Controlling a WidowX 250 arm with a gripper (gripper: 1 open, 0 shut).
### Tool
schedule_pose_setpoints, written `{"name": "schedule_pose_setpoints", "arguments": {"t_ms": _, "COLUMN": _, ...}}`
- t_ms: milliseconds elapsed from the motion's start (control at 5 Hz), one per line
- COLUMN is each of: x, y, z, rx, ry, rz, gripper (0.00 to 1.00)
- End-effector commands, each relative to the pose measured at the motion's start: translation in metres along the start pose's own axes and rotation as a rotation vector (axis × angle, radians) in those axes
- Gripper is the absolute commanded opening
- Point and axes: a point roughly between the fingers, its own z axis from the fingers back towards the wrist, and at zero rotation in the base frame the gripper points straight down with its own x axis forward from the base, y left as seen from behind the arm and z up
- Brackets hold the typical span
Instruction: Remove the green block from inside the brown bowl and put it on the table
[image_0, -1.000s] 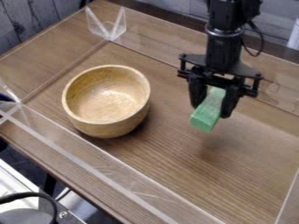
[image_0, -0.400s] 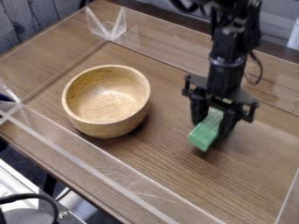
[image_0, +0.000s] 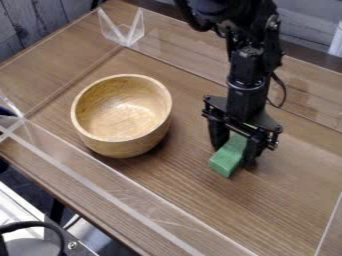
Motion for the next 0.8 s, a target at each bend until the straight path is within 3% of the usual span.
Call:
{"name": "schedule_pose_setpoints", "arguments": {"t_ms": 0, "x": 0.001, "y": 0.009, "z": 0.008, "rx": -0.003, "ry": -0.034, "rz": 0.014, "gripper": 0.0}}
{"name": "schedule_pose_setpoints", "arguments": {"t_ms": 200, "x": -0.004, "y": 0.015, "z": 0.008, "rx": -0.008, "ry": -0.033, "rz": 0.03, "gripper": 1.0}}
{"name": "schedule_pose_setpoints", "arguments": {"t_ms": 400, "x": -0.01, "y": 0.02, "z": 0.009, "rx": -0.012, "ry": -0.033, "rz": 0.046, "gripper": 1.0}}
{"name": "schedule_pose_setpoints", "arguments": {"t_ms": 600, "x": -0.006, "y": 0.018, "z": 0.016, "rx": -0.012, "ry": 0.006, "rz": 0.1, "gripper": 1.0}}
